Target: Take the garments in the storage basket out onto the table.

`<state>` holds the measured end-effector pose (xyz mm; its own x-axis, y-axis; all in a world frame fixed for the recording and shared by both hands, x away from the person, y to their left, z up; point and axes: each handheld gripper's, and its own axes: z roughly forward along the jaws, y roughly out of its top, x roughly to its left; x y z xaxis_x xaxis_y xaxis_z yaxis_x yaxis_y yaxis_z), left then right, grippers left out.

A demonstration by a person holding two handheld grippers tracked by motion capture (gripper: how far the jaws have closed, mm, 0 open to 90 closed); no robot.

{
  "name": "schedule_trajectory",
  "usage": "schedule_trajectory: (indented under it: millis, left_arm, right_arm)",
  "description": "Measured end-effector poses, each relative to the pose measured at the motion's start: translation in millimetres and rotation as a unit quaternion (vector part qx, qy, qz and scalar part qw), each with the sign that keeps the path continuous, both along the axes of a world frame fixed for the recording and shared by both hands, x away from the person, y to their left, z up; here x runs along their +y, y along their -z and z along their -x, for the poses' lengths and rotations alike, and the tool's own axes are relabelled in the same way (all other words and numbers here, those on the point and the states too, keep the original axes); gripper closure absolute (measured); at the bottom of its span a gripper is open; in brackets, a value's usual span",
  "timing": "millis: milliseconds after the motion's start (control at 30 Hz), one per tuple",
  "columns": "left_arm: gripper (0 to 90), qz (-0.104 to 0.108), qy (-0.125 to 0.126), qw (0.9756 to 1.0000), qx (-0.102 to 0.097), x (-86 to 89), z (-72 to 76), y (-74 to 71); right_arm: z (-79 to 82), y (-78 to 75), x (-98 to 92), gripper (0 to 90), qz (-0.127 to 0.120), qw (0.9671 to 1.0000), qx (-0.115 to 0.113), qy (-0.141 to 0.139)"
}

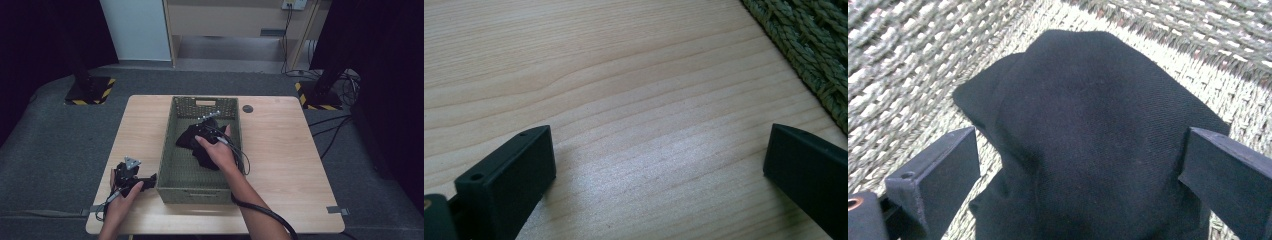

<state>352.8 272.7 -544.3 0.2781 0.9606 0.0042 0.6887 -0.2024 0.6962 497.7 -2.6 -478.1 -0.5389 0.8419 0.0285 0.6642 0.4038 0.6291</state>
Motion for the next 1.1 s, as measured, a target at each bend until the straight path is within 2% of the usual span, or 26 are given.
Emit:
schedule_trajectory:
  millis: [633,1100]
  left_arm:
    - [0.0,0.000,0.000,1.0000,0.000,0.0,0.0,0.0]
    - [0.0,0.000,0.000,1.0000,0.000,0.0,0.0,0.0]
  right_arm:
    - [-12.9,25.3,5.0,1.7,0.016,0.9993,0.033,0.002]
    - [-21.2,35.7,12.3,1.1,0.032,0.9985,0.044,-0.003]
